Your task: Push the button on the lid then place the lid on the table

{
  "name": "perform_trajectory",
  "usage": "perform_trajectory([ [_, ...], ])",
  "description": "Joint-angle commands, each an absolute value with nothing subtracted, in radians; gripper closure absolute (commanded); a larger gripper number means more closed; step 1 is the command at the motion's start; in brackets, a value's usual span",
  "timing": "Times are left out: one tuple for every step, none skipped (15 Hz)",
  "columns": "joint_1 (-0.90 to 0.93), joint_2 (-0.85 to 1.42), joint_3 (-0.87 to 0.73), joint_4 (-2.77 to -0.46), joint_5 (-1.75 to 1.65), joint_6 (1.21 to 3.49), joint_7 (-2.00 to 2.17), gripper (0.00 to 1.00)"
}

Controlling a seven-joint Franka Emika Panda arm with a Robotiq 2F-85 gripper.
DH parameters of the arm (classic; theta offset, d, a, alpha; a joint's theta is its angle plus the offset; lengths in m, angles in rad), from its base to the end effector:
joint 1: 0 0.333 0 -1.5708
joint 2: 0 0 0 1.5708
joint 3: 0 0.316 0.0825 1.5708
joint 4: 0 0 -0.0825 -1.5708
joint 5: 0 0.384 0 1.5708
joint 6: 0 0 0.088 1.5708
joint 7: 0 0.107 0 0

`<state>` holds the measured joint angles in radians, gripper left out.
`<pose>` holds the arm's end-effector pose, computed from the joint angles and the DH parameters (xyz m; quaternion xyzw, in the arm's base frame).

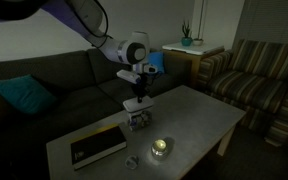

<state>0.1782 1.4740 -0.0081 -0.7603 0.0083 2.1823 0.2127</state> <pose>0.7467 0.1315 -0.0015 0.9995 -0.0202 -0.0254 0.0057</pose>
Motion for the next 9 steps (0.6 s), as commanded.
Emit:
perform_trajectory([
  [0.175, 1.474, -0.001, -0.752, 0.008, 2.141, 0.211, 1.0],
  [0.175, 1.474, 0.0, -0.753, 0.008, 2.142, 0.21, 1.0],
  [0.175, 1.474, 0.0, -0.759, 0.007, 2.163, 0.207, 1.0],
  [0.174, 1.474, 0.003, -0.766, 0.008, 2.18, 0.202, 1.0],
  [0.171, 1.474, 0.004, -0.774, 0.011, 2.185, 0.203, 1.0],
  [0.168, 1.474, 0.01, -0.783, 0.014, 2.187, 0.196, 1.0],
  [0.165, 1.474, 0.014, -0.795, 0.016, 2.19, 0.189, 1.0],
  [0.162, 1.474, 0.019, -0.804, 0.019, 2.194, 0.18, 1.0],
  [0.157, 1.474, 0.029, -0.817, 0.022, 2.217, 0.159, 1.0],
])
